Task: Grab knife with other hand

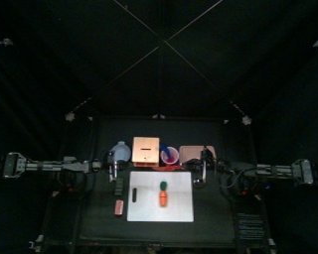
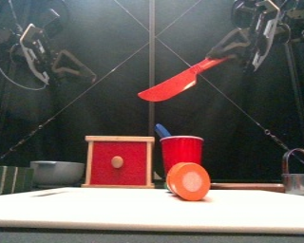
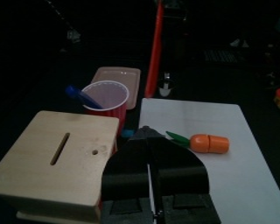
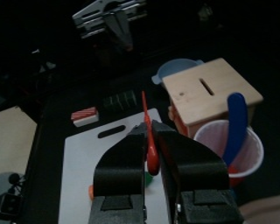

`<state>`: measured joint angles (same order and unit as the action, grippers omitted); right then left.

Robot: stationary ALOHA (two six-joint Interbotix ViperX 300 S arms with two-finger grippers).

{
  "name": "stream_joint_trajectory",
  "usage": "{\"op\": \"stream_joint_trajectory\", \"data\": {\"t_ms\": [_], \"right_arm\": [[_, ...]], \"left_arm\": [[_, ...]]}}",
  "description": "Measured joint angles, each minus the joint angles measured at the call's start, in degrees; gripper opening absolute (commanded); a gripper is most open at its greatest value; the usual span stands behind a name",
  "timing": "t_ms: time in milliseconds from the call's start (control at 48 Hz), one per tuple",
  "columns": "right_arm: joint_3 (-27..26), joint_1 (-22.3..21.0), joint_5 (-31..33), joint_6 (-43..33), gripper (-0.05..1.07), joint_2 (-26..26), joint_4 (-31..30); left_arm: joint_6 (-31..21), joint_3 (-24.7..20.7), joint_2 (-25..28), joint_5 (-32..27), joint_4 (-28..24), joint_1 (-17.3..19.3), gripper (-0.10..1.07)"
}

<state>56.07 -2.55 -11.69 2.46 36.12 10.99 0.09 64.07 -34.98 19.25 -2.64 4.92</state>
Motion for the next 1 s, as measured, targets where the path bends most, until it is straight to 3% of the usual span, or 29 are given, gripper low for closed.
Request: {"op": "stream_joint_trajectory", "data": {"t_ms": [208, 333, 750, 1000], "right_arm": [[-0.2, 0.2, -4.0, 0.1, 0.44, -4.0, -1.8], [-0.8, 0.2, -4.7, 0.1, 0.44, -4.7, -2.3], [-1.3, 0.6, -6.5, 0.1, 0.44, -4.9, -2.9], [-1.3, 0.7, -6.6, 0.1, 0.44, -4.9, -2.9]], "left_arm": [[-0.2, -0.6, 3.1, 6.1, -1.8, -3.6, 0.82], [-0.2, -1.5, 7.3, 9.9, -1.5, -4.5, 0.91], [0.0, -8.0, 20.9, 13.2, -0.5, -2.9, 0.85], [0.1, -9.0, 21.7, 13.2, -0.5, -1.9, 0.59]]}}
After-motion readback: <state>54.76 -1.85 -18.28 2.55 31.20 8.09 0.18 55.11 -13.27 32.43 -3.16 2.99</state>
